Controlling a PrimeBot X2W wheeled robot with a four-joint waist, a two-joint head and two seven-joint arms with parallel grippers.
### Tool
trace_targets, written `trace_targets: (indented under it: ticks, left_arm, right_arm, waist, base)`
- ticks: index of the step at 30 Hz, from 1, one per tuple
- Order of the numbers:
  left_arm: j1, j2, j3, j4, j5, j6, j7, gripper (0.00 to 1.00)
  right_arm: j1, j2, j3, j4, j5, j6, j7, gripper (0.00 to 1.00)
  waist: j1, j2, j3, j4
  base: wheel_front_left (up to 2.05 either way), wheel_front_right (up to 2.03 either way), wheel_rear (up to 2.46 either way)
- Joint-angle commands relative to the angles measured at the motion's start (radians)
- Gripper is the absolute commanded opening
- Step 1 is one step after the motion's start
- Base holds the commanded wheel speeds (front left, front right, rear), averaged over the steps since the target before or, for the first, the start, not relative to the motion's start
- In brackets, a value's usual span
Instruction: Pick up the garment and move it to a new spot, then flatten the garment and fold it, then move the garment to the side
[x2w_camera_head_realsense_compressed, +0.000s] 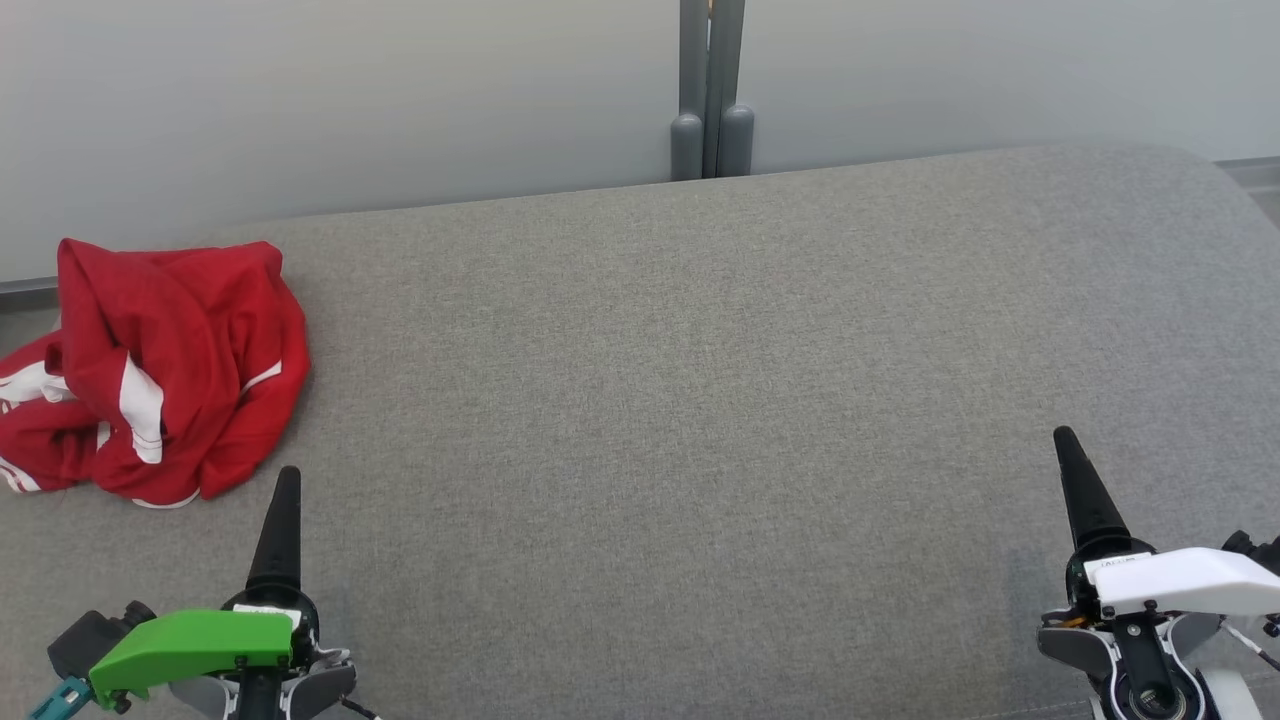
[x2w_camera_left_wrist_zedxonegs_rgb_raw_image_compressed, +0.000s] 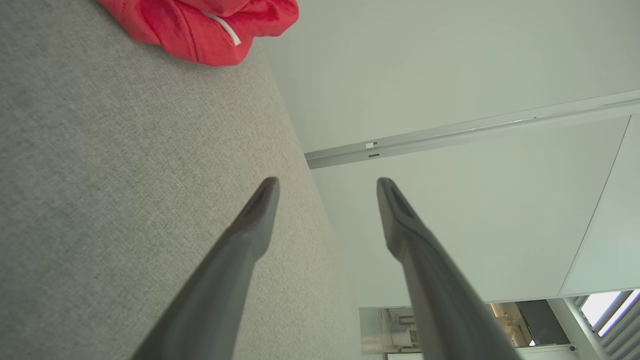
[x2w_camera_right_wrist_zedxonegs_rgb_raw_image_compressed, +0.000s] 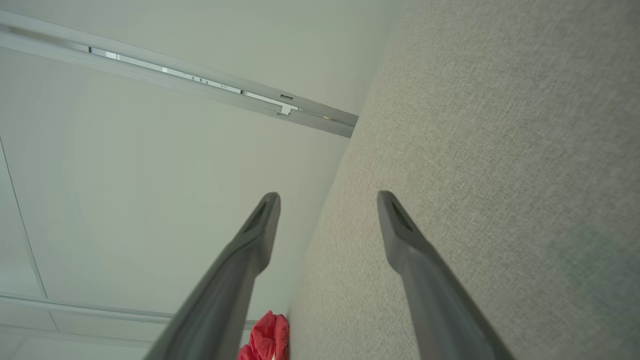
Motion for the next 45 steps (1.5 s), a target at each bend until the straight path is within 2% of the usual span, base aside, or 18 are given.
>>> trace_targets:
  ticks: [1,8,19,27,45]
  left_arm:
    - [-0.022,0.013,-0.004,-0.018,0.046,0.003,-0.01,1.0]
    - [-0.014,0.02,-0.013,-0.027,0.229,0.026,-0.038,1.0]
    - [0.007,0.028,-0.038,-0.031,0.477,0.025,-0.077,1.0]
    - [0.018,0.028,-0.035,-0.019,0.601,0.015,-0.103,1.0]
    - [0.03,0.041,-0.04,0.041,0.798,-0.005,-0.154,1.0]
  right_arm:
    - [-0.007,-0.007,0.002,-0.03,-0.068,0.001,-0.013,1.0]
    - [0.003,-0.012,0.023,-0.06,-0.262,0.001,-0.042,1.0]
    - [0.022,-0.046,0.048,-0.076,-0.486,0.001,-0.083,1.0]
    - [0.025,-0.062,0.045,-0.085,-0.61,0.001,-0.11,1.0]
    - [0.03,-0.072,0.03,-0.072,-0.819,0.001,-0.164,1.0]
  waist:
    - [0.0,0.0,0.0,0.0]
    - [0.0,0.0,0.0,-0.002]
    - [0.0,0.0,-0.002,-0.004]
    - [0.0,0.0,-0.006,-0.006]
    - [0.0,0.0,-0.01,-0.005]
  base:
    - [0.0,0.0,0.0]
    - [0.0,0.0,0.0]
    - [0.0,0.0,0.0]
    - [0.0,0.0,0.0]
    - [0.0,0.0,0.0]
